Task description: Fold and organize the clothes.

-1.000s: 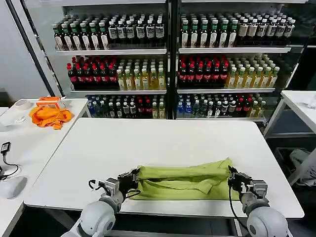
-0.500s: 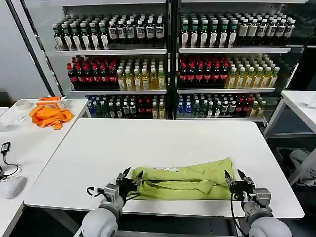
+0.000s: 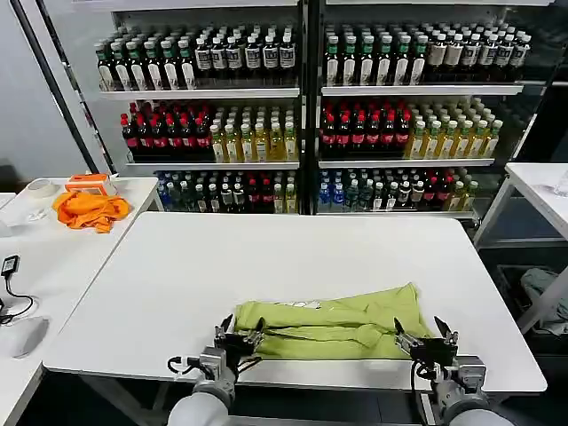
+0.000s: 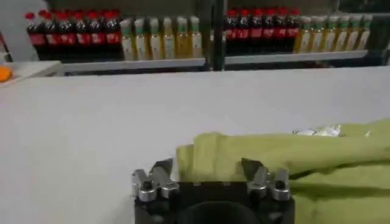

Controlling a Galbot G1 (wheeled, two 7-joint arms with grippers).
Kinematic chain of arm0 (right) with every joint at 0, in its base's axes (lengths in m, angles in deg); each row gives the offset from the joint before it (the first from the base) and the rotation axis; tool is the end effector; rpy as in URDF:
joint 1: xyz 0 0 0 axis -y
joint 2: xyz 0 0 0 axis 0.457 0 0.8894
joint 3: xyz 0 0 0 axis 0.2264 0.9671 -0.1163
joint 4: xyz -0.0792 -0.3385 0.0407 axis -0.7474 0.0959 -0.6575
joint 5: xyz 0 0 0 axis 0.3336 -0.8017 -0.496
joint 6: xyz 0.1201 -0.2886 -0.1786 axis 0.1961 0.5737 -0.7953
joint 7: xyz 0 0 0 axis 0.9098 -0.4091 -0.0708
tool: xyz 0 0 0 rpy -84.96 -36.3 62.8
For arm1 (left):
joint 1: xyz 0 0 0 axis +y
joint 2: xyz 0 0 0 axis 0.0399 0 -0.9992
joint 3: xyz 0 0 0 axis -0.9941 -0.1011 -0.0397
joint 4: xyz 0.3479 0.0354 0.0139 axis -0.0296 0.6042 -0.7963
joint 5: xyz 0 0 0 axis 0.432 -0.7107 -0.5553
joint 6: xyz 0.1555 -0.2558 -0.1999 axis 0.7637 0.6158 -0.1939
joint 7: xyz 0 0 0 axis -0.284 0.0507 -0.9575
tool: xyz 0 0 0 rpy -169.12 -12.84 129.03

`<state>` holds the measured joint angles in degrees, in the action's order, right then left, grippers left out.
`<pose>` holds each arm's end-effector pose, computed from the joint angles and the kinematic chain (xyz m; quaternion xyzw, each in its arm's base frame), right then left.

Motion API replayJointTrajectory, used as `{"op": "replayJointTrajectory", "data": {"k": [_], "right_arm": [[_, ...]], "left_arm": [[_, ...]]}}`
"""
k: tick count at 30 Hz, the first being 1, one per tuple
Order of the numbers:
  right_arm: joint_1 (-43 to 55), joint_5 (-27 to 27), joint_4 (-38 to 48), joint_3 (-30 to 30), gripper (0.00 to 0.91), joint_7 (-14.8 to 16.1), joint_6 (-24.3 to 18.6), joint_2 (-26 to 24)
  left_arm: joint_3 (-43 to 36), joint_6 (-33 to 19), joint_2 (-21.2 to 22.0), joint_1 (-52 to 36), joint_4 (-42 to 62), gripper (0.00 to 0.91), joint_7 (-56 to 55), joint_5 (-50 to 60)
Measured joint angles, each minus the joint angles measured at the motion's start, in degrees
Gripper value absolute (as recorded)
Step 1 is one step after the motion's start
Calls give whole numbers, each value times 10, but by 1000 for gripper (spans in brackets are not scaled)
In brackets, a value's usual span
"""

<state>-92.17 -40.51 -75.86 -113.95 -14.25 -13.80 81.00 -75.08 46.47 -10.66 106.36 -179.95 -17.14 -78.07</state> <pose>0.1935 -0.0644 -0.2504 -0.0169 -0.9789 0.0285 0.2018 0.2416 -0.0593 -0.3254 -0.0709 -0.9717 -0.0115 0.2252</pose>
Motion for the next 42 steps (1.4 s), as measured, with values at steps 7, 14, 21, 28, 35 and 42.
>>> {"op": "replayJointTrajectory", "data": {"k": [7,14,21,28,35,42], "right_arm": [[-11,-4,-10,-4,907,-1,-2,5],[-17,-5,-15,-7,907,-1,-7,7],[-13,-2,-14,-5,907,-3,-9,7],[-3,7,-8,-6,907,-5,-9,1],[10,16,-1,-4,907,-6,-9,-3],[12,16,1,-1,907,-9,-7,-2]], "left_arm": [[4,-1,14,16,-6,20,-1,-9],[10,-6,16,22,-12,20,2,-36],[30,-2,2,13,-25,10,1,-75],[80,4,-36,-1,-35,20,1,-128],[148,8,-97,-16,-37,10,-1,-183],[171,14,-122,-32,-66,20,0,-260]]}}
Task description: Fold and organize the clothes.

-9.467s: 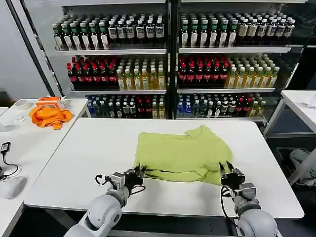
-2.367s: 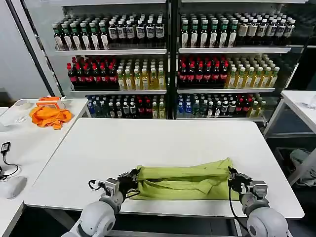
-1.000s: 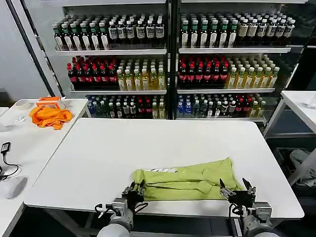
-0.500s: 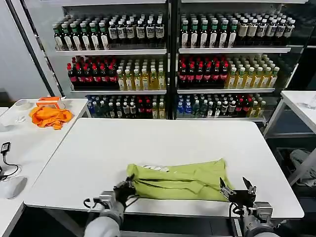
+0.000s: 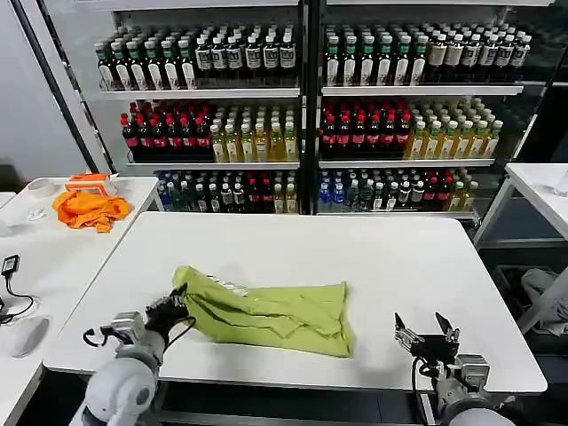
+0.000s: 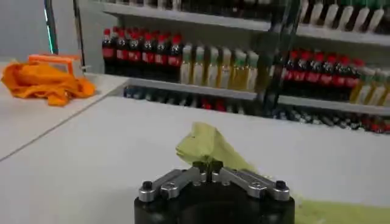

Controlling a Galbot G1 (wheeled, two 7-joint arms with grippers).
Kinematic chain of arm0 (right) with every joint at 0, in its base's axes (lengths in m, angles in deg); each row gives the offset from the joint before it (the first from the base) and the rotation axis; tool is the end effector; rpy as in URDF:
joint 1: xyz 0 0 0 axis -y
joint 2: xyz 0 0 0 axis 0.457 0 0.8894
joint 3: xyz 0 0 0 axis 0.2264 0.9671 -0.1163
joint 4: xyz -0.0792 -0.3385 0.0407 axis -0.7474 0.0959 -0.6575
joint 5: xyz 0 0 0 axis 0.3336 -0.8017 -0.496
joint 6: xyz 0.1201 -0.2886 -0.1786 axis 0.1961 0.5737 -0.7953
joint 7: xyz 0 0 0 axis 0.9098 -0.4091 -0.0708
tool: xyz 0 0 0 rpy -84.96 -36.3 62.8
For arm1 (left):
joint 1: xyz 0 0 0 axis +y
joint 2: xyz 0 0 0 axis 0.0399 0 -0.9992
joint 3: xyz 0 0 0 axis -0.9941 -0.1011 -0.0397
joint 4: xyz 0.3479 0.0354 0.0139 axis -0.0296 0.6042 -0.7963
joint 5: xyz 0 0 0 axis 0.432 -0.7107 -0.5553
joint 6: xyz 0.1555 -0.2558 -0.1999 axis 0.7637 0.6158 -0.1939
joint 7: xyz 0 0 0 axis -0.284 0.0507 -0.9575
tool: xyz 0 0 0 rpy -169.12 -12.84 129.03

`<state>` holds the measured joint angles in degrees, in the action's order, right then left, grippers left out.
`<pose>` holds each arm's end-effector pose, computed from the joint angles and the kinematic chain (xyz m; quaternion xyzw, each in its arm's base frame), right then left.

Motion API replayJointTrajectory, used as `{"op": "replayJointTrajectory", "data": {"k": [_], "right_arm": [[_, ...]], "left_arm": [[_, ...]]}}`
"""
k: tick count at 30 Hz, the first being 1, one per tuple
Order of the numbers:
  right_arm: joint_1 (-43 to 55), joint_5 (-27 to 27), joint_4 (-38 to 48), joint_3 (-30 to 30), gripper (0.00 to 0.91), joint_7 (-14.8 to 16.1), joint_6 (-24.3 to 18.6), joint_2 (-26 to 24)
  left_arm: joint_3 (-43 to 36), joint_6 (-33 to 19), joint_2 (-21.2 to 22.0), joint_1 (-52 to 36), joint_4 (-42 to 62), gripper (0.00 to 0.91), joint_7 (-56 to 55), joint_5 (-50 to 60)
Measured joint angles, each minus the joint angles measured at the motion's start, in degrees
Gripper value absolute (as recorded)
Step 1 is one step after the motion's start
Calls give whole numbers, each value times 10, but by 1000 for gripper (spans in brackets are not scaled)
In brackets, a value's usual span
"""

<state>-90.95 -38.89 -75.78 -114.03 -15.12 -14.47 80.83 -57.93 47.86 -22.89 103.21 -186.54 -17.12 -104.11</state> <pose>0.1990 -0.0653 -0.2464 -0.0212 -0.9816 0.0169 0.1892 0.2814 0.0656 -0.2399 -0.0204 -0.9800 0.0907 0.1760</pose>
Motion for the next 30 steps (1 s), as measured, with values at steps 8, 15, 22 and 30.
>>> {"op": "replayJointTrajectory", "data": {"k": [8,15,22,30], "right_arm": [[-7,1,-2,-8,907,-1,1,-3],[-11,0,1,-12,907,1,-2,4],[-10,-3,2,-11,907,1,-3,8],[-7,-8,5,-6,907,2,-6,14]], "left_arm": [[-31,-11,23,-20,-37,20,3,-115],[-92,-21,63,-45,-38,20,0,-165],[-162,-25,107,-73,-12,20,-2,-176],[-225,-27,153,-103,41,907,-4,-155]]}}
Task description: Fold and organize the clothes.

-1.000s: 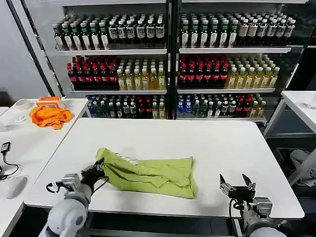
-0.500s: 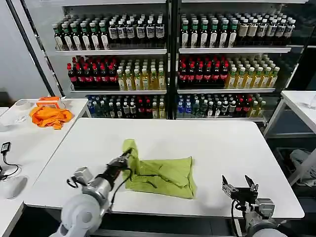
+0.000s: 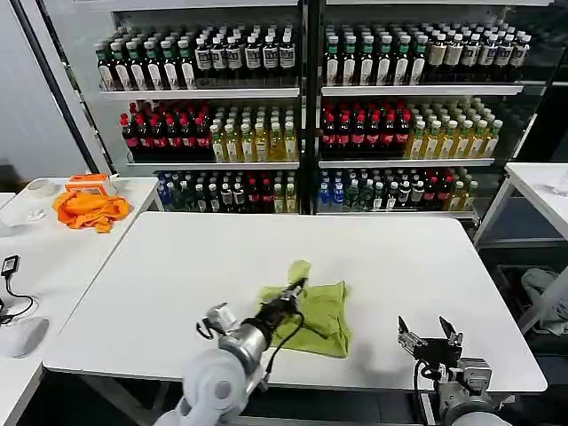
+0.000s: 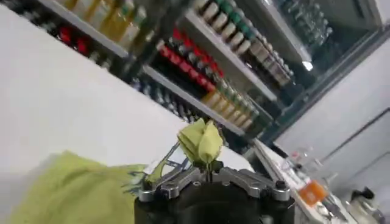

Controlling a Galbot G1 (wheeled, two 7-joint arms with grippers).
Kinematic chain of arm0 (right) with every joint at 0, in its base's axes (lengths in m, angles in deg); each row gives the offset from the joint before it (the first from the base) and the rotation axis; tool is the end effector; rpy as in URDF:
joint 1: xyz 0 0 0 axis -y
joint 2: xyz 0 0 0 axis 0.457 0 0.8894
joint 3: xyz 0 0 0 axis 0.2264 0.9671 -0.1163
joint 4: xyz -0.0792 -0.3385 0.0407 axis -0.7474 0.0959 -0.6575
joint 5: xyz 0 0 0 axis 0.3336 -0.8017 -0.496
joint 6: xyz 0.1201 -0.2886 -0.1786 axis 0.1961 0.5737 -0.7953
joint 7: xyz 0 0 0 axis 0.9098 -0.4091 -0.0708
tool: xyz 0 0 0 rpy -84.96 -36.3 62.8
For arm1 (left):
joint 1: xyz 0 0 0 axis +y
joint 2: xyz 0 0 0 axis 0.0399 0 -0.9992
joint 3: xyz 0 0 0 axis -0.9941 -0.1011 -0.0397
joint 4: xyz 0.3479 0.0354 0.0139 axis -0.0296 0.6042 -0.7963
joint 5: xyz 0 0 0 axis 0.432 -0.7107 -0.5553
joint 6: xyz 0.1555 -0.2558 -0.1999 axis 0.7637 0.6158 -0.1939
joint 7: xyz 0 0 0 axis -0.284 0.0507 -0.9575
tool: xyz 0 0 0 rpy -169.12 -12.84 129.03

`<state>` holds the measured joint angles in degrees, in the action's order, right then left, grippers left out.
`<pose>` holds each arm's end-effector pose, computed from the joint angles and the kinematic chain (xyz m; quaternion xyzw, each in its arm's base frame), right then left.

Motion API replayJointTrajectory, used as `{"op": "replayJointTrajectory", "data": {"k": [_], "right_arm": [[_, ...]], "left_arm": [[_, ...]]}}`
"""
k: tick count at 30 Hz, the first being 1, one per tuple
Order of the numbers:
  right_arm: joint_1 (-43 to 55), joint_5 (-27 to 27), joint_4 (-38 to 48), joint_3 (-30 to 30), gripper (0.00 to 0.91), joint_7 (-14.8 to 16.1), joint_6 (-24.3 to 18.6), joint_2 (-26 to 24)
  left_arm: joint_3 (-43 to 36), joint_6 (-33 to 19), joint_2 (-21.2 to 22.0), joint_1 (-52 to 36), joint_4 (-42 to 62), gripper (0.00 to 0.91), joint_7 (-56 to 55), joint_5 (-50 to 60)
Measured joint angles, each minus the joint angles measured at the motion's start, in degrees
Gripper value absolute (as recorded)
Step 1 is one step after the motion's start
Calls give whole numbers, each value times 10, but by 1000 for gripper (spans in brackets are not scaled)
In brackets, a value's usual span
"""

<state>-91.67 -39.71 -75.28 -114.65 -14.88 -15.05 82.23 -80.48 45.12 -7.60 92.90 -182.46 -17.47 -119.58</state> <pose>0.1961 -0.0663 -0.2520 -0.0313 -0.9810 0.0124 0.1912 0.2923 -0.1020 -0.2482 -0.2243 -0.8933 0.3161 0.2278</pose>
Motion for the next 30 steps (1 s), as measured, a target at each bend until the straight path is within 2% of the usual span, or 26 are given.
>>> {"op": "replayJointTrajectory", "data": {"k": [8,14,22,30], "right_arm": [[3,-4,3,4,907,0,-3,1],[6,-5,3,6,907,1,-3,0],[10,-9,6,12,907,2,-3,5],[13,-14,6,18,907,2,-1,10]], "left_arm": [[-34,-15,31,-7,36,907,9,43],[-43,-19,38,-3,41,907,15,82],[-20,-11,21,20,20,907,11,132],[33,4,-14,48,18,907,5,177]]}}
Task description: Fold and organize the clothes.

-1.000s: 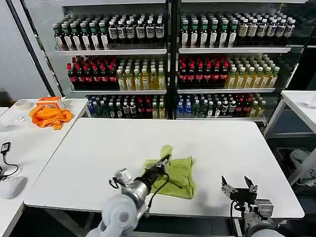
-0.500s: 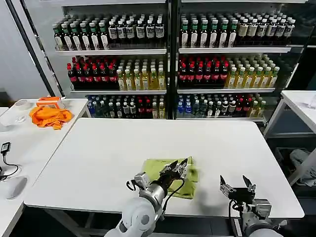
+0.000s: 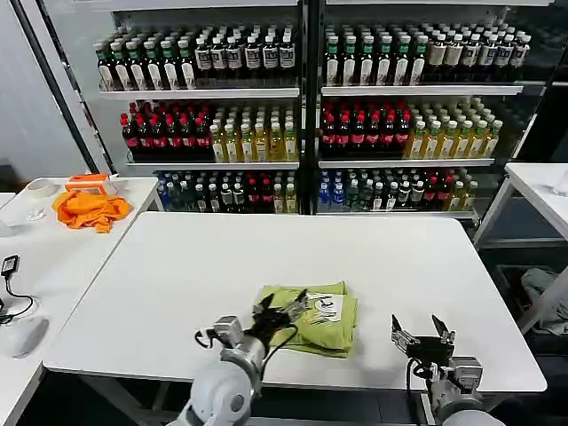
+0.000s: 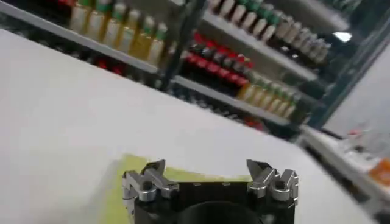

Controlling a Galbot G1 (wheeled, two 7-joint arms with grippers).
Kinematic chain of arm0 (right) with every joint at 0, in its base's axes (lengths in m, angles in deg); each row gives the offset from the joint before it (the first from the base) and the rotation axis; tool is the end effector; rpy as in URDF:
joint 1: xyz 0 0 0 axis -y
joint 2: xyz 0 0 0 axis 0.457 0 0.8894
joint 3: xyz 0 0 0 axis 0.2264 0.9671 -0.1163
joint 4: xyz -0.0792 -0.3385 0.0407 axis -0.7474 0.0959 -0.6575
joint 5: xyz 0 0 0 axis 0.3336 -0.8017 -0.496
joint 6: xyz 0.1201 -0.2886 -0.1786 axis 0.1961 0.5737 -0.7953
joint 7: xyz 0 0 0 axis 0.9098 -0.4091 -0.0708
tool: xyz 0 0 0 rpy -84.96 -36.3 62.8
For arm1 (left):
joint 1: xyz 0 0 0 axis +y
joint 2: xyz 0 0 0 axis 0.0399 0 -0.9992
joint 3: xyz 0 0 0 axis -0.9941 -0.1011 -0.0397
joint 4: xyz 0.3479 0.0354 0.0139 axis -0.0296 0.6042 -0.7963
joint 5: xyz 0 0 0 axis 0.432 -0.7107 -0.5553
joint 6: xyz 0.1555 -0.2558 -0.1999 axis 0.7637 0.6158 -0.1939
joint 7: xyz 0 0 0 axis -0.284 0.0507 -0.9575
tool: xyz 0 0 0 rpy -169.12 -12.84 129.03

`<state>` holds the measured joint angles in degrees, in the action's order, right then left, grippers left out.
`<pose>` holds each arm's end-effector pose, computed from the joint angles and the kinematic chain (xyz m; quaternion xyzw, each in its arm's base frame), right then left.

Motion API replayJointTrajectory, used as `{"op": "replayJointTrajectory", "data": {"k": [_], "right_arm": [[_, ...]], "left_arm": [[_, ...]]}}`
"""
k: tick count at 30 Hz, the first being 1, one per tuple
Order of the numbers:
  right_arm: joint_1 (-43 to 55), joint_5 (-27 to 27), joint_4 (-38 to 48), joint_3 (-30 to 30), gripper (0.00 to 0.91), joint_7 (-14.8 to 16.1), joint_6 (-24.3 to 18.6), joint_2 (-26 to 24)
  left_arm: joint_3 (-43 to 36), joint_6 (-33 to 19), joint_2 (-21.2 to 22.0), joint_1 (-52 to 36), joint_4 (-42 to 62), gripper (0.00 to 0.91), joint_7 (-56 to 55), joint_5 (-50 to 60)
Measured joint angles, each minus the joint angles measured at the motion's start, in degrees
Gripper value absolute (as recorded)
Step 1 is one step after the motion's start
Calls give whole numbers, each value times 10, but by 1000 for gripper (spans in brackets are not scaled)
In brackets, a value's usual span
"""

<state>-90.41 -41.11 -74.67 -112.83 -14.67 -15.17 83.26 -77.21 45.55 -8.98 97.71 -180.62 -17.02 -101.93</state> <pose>0.2003 -0.0565 -0.2555 -0.0235 -0.9819 0.0107 0.1878 0.2818 -0.0784 -0.2819 -0.1452 -0.9474 0.1843 0.2178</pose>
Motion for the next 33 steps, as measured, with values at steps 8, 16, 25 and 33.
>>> {"op": "replayJointTrajectory", "data": {"k": [8,16,25,33], "right_arm": [[-9,-5,-6,-3,907,0,1,0],[-21,-6,-15,-12,907,1,1,0],[-36,-6,-24,-21,907,2,1,1],[-46,-9,-34,-25,907,2,1,5]], "left_arm": [[25,22,-19,18,10,907,-1,14],[30,42,-15,13,23,907,3,0],[40,47,-8,3,43,524,7,-52],[51,41,-5,1,57,81,17,-115]]}}
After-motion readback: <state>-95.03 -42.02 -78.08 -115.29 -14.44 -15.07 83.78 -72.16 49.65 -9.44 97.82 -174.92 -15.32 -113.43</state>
